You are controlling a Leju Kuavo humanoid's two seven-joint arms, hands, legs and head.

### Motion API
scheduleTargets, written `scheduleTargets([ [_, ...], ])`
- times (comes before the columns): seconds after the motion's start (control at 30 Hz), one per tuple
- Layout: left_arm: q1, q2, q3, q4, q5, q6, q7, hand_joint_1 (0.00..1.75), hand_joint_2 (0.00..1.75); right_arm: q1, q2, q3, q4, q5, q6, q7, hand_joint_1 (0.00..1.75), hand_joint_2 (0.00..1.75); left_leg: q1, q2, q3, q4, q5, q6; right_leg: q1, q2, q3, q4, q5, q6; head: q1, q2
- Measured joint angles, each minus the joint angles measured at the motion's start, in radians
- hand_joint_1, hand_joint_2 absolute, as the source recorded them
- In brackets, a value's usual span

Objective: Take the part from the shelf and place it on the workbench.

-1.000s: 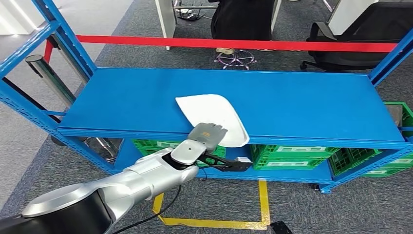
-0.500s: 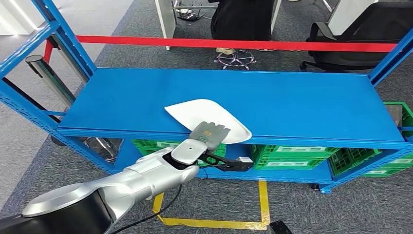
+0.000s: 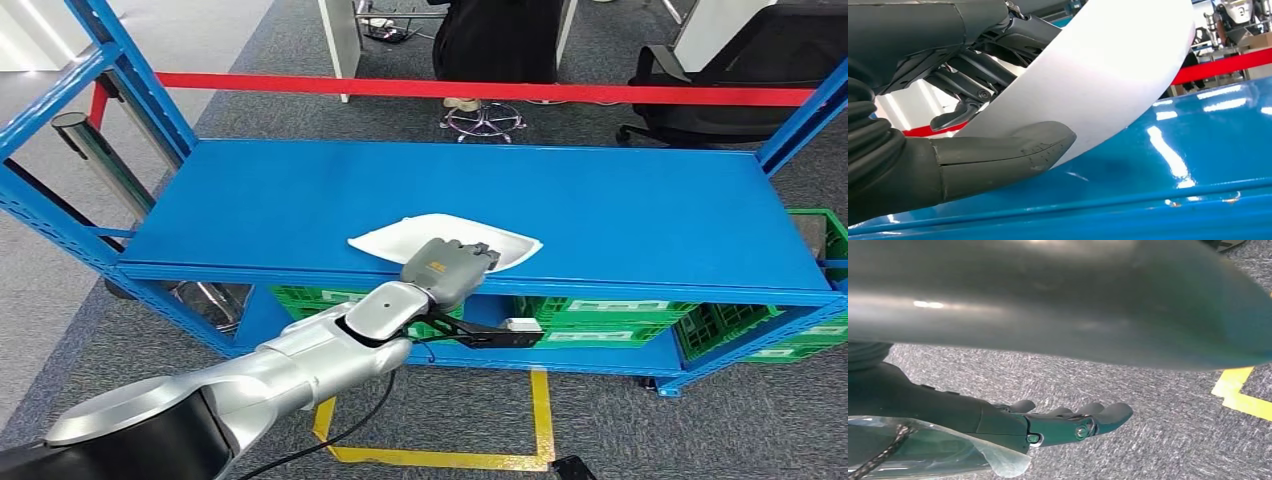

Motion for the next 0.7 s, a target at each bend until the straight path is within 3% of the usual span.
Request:
scheduleTargets([
  [0.47,0.007,0.000,0.039,-0.055,-0.012,0.058,-0.043,1.75,1.75,0.005,0.000,0.002,0.000,-0.012,-0.012,-0.002,0.00,0.00,0.000,0.000,0.000,0.000,0.000,0.000,0.000,0.000,0.000,0.000,0.000,0.000,0.000,0.000],
  [0.7,0.102,-0.001,0.073,-0.140,-0.003,0.148,-0.200,1.75,1.75,0.022,0.000,0.000,0.000,-0.041,-0.031,-0.008,0.00,0.00,-0.003,0.000,-0.002,0.007,-0.005,0.009,-0.005,0.000,0.001,-0.003,0.001,0.002,0.000,0.000],
])
